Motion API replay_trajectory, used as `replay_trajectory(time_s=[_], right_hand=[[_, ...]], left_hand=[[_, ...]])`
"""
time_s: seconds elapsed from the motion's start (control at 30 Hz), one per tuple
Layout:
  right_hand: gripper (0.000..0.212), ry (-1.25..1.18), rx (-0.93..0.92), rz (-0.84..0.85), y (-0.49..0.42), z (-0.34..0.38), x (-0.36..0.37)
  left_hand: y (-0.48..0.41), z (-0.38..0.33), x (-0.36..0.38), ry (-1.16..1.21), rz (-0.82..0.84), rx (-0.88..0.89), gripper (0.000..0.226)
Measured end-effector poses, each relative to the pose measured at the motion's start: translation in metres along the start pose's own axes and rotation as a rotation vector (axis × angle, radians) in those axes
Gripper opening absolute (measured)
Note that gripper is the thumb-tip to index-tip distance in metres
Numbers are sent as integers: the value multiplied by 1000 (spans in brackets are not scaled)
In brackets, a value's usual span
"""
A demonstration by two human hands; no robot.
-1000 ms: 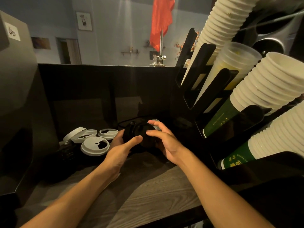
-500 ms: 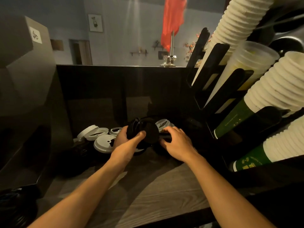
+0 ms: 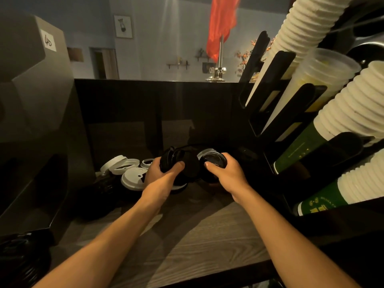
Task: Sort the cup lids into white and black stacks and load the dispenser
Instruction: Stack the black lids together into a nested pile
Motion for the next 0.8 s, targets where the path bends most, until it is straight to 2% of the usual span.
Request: replay_trajectory(time_s=[0.07,0.17,0.3,0.4,0.53,0.6,0.67,0.73,0.8], right_hand=[[35,-195,77,18,3,2,3],[39,-236,143,34,5,0,5],[35,-51,190,154,7,-1,9],[44,200,243,280,8,-9,14],[53,636,49,301,3,-13,15],[45,810,-131,229,2,-10,14],[34,844,-285,166,-2,-8,20],[37,890,-307,185,-9,-7,29],[51,966,-275,324,-19,-1,41]], left_hand=[[-1,0,-1,-1,-12,-9,34],[-3,-1,-4,-13,-42,-28,34],[-8,-3,-9,-24,-89,-43,33],[-14,-1,-15,-26,-123,-66,33],[-18,1,-20,-44,-150,-91,41],[-18,2,-22,-30,-170,-99,39],[-19,2,-23,-19,-186,-106,36],[-19,3,-23,-6,-198,-111,33],[-19,4,-23,-1,-205,-109,31]])
Point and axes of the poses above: each hand's wrist, its own y-axis away from the middle knuckle, its own x-axis out of the palm, z = x × y, the point moved 3 cm from there along -y, towards the middle knuckle, and after that the axes turned 10 degrees about -y, right-handed, at the moved point
